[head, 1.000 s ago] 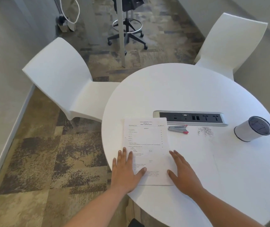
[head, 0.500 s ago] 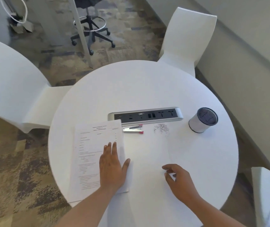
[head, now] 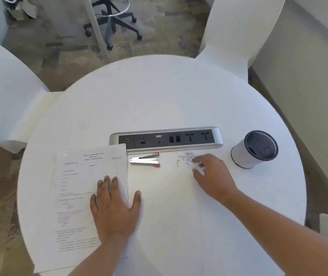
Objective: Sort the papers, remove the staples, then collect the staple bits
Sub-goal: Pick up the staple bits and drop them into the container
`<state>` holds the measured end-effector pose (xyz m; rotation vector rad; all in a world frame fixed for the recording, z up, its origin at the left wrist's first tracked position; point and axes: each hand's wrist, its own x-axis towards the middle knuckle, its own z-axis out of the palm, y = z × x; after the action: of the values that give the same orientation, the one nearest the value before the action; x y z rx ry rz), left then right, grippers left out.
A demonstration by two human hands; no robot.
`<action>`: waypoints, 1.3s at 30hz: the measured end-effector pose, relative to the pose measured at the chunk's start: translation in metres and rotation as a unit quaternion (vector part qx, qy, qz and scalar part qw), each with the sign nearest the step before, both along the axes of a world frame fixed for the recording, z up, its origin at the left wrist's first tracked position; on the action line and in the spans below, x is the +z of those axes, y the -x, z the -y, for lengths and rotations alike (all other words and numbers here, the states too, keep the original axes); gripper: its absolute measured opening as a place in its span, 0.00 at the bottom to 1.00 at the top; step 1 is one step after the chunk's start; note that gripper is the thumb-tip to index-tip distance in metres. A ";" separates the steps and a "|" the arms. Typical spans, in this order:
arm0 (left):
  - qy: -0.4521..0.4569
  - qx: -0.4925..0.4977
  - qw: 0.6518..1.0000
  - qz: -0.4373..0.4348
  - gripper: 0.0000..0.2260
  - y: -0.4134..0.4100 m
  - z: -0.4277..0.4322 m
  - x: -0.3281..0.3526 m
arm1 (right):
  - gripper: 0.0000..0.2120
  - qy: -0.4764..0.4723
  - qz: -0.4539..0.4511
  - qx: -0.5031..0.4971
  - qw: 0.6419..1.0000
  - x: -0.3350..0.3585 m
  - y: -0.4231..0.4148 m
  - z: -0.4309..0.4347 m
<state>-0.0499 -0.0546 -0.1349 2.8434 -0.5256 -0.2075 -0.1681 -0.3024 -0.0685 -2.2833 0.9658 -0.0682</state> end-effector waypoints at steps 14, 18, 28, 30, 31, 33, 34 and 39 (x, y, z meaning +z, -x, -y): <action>-0.004 0.005 1.000 0.014 0.39 -0.001 0.000 -0.001 | 0.15 0.121 -0.097 0.129 0.979 -0.014 -0.060 0.007; -0.009 0.004 1.000 0.019 0.38 0.000 0.000 -0.002 | 0.09 0.124 -0.096 0.158 0.975 -0.015 -0.062 0.006; -0.013 0.005 1.000 0.021 0.38 0.000 0.001 -0.003 | 0.08 0.124 -0.113 0.177 0.970 -0.012 -0.059 0.010; -0.011 0.007 1.000 0.020 0.38 0.000 0.001 -0.003 | 0.07 0.079 -0.104 0.137 0.982 -0.009 -0.057 0.012; -0.011 0.008 1.000 0.019 0.38 0.000 0.002 -0.003 | 0.06 0.046 -0.094 0.101 0.989 -0.007 -0.055 0.013; -0.010 0.010 1.000 0.019 0.38 0.000 0.002 -0.003 | 0.05 -0.029 -0.062 0.021 0.997 0.001 -0.051 0.017; -0.010 0.010 1.000 0.018 0.38 0.000 0.002 -0.003 | 0.05 -0.063 -0.042 -0.014 0.997 0.007 -0.048 0.020; -0.009 0.009 1.000 0.014 0.38 -0.001 0.001 -0.002 | 0.04 -0.132 0.042 -0.112 0.984 0.053 -0.017 0.035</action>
<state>-0.0492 -0.0553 -0.1374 2.8718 -0.5052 -0.1695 -0.1516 -0.3371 -0.0151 -1.9115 1.1131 -0.1241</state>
